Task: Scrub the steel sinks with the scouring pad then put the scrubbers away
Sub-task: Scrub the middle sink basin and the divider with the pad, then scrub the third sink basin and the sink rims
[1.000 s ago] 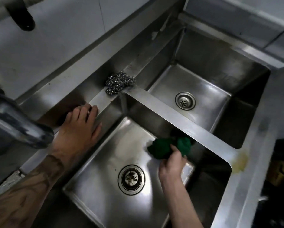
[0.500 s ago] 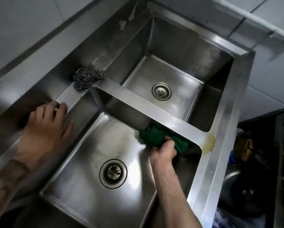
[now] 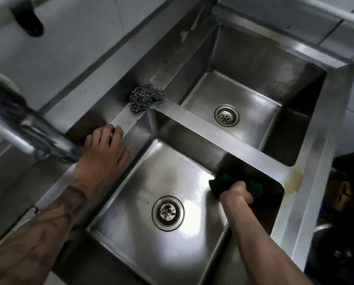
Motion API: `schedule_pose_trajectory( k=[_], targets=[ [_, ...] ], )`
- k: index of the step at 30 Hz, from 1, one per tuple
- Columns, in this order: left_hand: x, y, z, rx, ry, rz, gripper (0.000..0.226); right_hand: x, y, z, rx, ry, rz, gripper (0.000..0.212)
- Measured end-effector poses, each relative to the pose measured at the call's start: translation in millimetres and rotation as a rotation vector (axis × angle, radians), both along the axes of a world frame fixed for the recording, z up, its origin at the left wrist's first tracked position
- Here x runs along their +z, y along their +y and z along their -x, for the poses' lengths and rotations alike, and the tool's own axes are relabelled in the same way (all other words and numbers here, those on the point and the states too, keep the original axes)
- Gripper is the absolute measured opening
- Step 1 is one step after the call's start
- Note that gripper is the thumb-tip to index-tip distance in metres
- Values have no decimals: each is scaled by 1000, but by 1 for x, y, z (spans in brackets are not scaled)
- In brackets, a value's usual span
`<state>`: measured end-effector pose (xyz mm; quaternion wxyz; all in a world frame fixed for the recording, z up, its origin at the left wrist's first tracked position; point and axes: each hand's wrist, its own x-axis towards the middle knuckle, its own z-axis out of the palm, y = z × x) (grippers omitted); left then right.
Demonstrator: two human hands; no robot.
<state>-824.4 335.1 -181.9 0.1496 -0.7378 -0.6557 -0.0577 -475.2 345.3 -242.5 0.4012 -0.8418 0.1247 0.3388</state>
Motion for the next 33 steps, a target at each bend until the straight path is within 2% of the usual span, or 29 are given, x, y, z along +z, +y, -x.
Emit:
schedule_pose_trajectory(
  k=[2,3,6,8,13,17,19,22,26,29,33],
  targets=[
    [-2,0,1,-1,-4,3,56,5,-3,4,6,27,-44,48],
    [-2,-1,1,-2,-5,0,56,2,-4,2,61,0,-22,46],
    [0,-2,0,-1,8,5,56,-1,-16,10,11,-44,27,53],
    [2,-3,-1,5,11,0,56,-4,-29,17,171,-119,63,53],
    [5,-5,-4,28,31,15,54,-21,-79,21,527,-163,176,49],
    [7,-8,-7,79,30,71,55,-24,-113,39,514,52,231,36],
    [7,-8,-7,92,44,107,57,-21,-128,50,515,219,131,28],
    [12,-10,-9,101,22,136,58,19,-131,59,576,367,-66,39],
    [25,-27,-28,125,-67,188,57,83,-117,38,770,413,-252,37],
    [33,-43,-58,158,-175,206,54,129,-98,16,946,395,-384,43],
    [40,-52,-118,212,-325,200,51,178,-57,-20,1162,348,-460,50]
  ],
)
